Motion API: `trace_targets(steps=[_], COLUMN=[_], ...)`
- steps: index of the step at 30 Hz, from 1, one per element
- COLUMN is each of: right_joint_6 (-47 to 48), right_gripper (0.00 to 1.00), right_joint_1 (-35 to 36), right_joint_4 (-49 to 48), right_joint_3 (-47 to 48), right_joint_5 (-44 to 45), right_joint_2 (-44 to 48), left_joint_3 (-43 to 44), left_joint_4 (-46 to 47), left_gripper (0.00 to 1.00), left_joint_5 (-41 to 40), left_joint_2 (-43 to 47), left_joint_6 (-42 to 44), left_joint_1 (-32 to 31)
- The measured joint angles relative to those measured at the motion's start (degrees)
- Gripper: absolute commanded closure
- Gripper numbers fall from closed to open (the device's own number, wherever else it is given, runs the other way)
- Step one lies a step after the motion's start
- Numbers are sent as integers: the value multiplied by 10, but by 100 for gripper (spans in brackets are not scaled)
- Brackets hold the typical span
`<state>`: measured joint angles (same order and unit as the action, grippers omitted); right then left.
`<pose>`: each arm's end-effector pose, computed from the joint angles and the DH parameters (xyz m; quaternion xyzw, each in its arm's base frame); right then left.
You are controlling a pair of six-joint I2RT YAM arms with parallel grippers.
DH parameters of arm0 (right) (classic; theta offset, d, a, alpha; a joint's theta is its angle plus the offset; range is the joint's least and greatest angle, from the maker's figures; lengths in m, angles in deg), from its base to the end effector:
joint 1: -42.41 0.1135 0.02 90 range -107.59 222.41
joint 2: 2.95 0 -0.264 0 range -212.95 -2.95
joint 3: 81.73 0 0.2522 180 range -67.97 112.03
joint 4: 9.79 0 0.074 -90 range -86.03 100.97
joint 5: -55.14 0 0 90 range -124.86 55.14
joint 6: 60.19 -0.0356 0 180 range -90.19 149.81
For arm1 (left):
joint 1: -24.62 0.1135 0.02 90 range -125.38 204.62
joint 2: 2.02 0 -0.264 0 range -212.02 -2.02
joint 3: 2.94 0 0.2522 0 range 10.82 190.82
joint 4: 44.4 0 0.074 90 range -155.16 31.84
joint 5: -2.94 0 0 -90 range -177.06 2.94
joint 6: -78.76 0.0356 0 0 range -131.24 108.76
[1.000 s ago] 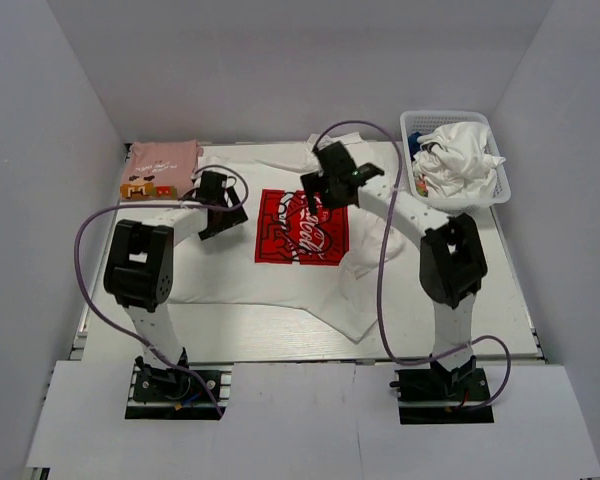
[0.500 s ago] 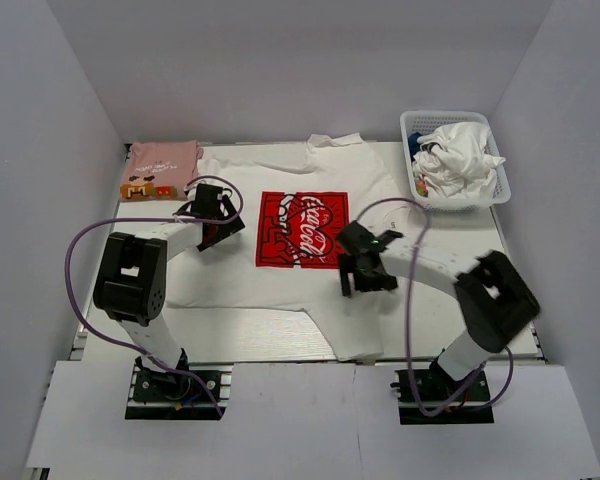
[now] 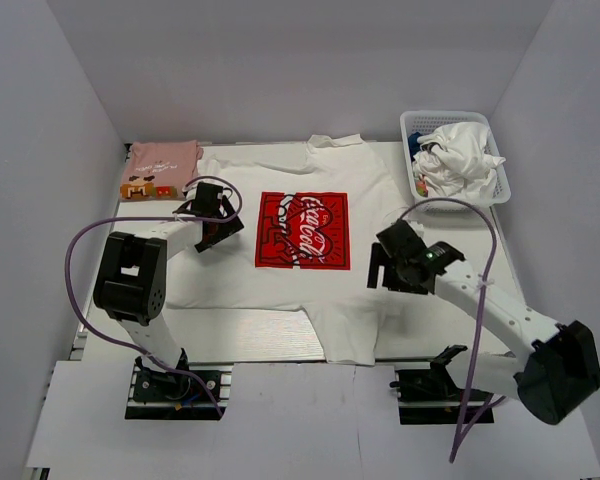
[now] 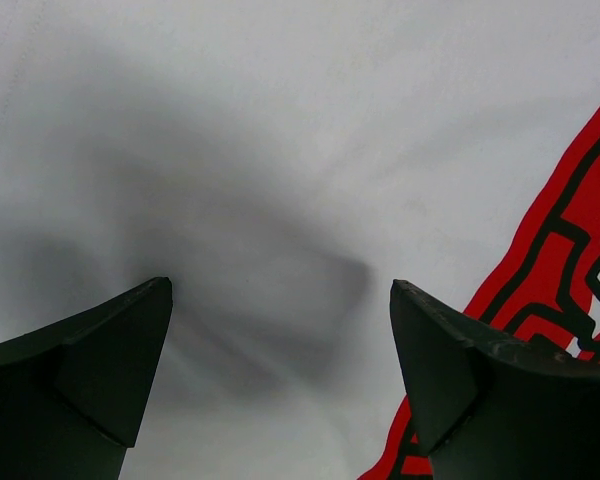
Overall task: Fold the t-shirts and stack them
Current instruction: Grap the side of the flattened tshirt closest away from the robot with both arms
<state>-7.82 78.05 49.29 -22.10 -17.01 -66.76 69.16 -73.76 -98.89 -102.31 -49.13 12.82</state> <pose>0.1718 0.1097 0.2357 0.0526 0.9603 0.0152 0.2734 0.3420 -0.0640 0.1623 -0.2436 0.9239 -0.0270 0.2938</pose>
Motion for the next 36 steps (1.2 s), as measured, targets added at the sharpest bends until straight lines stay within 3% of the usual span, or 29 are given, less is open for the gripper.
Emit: trace_targets(steps=[6,11,24,31,36], right_joint_6=[50,83,142,196,205], right_gripper=[10,10,10,10,10], right_joint_1=[-30,-96,-179,-178,-144], right_joint_4=[-118,-200,-255,-257,-245], right_joint_3=[102,129,365,371,269], right_joint_5=[0,-46,-104,-130,-102], right_joint_2=[-186,-313,-534,-532,-397], left_joint_3=[15,48,141,186,122], left_joint_4=[-27,-39,-59,-84,-107], left_gripper=[0,0,0,0,0], left_joint_5=[0,-1,-8,-12,-29], left_joint_2=[0,-3,-103,-125,-31], left_joint_6=[10,19,34,40,19], left_joint_1=[0,0,0,0,0])
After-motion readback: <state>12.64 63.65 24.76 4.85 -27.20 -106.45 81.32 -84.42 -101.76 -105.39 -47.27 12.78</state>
